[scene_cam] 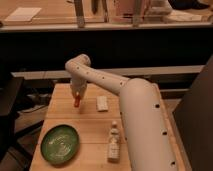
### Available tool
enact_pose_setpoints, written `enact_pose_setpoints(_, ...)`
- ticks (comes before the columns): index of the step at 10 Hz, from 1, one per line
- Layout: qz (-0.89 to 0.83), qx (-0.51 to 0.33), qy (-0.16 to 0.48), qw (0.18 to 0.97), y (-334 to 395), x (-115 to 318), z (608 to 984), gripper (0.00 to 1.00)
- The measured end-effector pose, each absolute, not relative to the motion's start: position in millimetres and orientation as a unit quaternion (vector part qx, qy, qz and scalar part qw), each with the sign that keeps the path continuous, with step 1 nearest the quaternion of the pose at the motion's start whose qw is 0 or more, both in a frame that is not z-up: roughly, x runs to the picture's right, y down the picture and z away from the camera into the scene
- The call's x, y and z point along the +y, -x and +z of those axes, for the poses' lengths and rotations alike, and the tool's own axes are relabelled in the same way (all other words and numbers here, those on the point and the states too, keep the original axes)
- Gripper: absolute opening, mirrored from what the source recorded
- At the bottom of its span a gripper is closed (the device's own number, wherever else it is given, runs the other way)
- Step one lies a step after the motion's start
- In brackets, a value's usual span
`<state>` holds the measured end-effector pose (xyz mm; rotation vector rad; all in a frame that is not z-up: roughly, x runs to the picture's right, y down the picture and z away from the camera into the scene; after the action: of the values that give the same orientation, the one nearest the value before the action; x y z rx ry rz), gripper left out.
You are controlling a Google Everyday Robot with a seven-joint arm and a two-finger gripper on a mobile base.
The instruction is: Place the pepper in the ceramic cup
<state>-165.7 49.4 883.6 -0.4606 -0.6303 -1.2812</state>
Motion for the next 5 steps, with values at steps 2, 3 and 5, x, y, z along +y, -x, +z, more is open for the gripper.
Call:
enact_pose_setpoints(2, -0.582, -0.287, 0.208, 0.732, 163.4, 49.4, 883.0, 0.02)
enact_pose_setpoints(3, -0.581, -0.287, 0.208, 0.732, 161.8, 49.7, 883.2, 0.02)
enact_pose_setpoints(5, -0.581, -0.288, 0.207, 0.732, 159.3, 50.2, 883.6, 0.02)
